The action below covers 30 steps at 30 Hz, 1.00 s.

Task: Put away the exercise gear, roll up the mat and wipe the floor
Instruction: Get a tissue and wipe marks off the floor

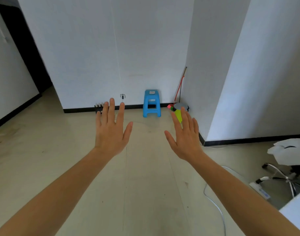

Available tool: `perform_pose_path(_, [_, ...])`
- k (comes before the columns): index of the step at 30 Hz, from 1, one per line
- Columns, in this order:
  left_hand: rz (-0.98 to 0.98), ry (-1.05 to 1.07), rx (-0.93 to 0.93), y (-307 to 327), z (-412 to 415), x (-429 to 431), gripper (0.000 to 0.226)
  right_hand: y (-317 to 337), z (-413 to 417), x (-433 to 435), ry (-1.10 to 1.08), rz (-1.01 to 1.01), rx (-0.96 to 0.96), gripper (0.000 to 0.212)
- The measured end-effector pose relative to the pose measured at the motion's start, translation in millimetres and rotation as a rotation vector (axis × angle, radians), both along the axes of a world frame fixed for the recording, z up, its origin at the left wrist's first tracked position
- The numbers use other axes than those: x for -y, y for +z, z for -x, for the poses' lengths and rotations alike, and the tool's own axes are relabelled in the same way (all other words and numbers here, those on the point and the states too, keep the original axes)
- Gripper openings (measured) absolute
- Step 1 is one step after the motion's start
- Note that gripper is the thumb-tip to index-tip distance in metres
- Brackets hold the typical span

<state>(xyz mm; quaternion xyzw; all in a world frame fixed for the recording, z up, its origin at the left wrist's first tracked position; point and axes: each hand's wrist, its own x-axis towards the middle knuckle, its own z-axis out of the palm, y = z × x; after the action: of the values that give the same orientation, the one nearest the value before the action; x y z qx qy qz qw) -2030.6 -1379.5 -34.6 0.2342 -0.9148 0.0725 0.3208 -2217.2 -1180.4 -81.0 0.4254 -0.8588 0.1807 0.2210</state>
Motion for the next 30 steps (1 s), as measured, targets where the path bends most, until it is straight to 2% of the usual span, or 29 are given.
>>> perform_pose_path(4, [0.002,-0.071,0.037,-27.6,110.6,82.0,0.068,-28.7,104.0,75.4,-0.03,0.026,0.014,0.07])
perform_pose_path(9, [-0.057,-0.044,0.088,-57.8,251.3,190.4,0.069,-59.7,246.2,187.5,-0.074,0.016,0.082,0.072])
perform_pose_path(14, [-0.046,-0.027,0.151,-49.8,359.8,303.6,0.069,-41.7,368.5,306.2,-0.054,0.005,0.112,0.073])
perform_pose_path(21, [-0.049,0.019,0.097,-53.1,485.6,482.7,0.069,-37.2,504.7,487.4,0.068,-0.033,0.107,0.072])
perform_pose_path(26, [-0.098,0.014,0.098,-71.6,598.7,611.9,0.07,-60.1,612.7,619.0,0.038,-0.084,0.116,0.073])
perform_pose_path(30, [-0.104,-0.025,0.127,-61.9,702.3,712.4,0.069,-52.6,704.3,704.1,-0.002,-0.098,0.131,0.073])
